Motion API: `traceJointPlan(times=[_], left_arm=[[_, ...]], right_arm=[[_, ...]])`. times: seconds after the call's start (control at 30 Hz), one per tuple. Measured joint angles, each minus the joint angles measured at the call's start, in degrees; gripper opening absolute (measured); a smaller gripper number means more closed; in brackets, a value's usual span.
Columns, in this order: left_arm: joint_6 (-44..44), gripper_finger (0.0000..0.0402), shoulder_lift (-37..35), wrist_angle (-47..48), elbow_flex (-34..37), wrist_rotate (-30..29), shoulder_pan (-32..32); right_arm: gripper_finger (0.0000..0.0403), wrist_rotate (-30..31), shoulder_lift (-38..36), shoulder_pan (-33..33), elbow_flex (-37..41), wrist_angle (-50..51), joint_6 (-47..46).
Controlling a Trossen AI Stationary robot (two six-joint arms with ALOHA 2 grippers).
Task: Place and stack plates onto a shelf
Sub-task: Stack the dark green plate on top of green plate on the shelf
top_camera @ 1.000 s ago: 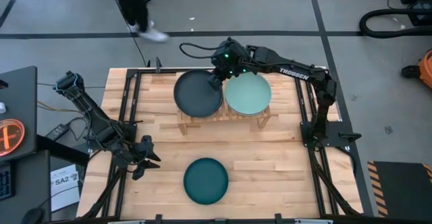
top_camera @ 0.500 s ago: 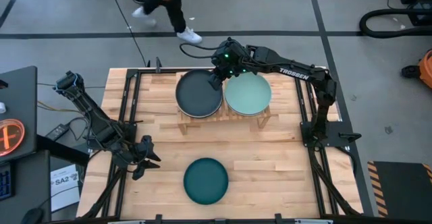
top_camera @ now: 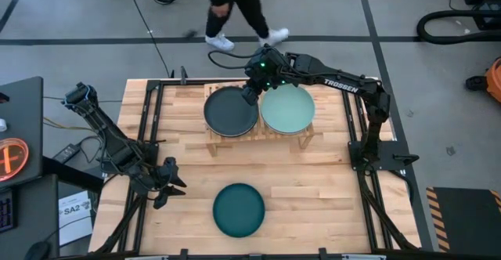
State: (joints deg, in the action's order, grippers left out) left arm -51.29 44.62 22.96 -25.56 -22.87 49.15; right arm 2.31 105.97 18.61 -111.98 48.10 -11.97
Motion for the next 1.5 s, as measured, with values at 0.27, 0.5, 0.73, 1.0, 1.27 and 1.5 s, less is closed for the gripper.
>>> traceJointPlan(times=[0.27,0.5,0.73,1.0,1.27,1.5], left_arm=[[0.0,0.0142,0.0,-1.3,0.0,-5.5,0.0],[-0.1,0.0142,0.0,-8.1,0.0,-10.0,-1.7],[7.4,0.0142,2.3,-21.9,0.0,-9.1,-4.8],[14.6,0.0142,7.5,-32.9,-0.9,-4.2,-9.1],[19.4,0.0142,15.1,-24.8,-11.8,-2.2,-12.3],[16.5,0.0142,22.2,-12.8,-21.8,-2.3,-13.8]], right_arm=[[0.016,-0.5,0.0,-0.1,0.0,0.5,0.0],[0.0158,-0.3,-0.1,-5.3,0.0,1.5,1.8],[0.0158,3.9,-0.9,-15.8,0.0,2.8,3.6],[0.0159,16.3,-1.3,-29.7,0.0,9.9,3.5],[0.0159,26.4,-1.6,-41.2,1.1,16.0,-5.3],[0.0159,31.5,-1.5,-48.2,7.9,16.6,-15.0]])
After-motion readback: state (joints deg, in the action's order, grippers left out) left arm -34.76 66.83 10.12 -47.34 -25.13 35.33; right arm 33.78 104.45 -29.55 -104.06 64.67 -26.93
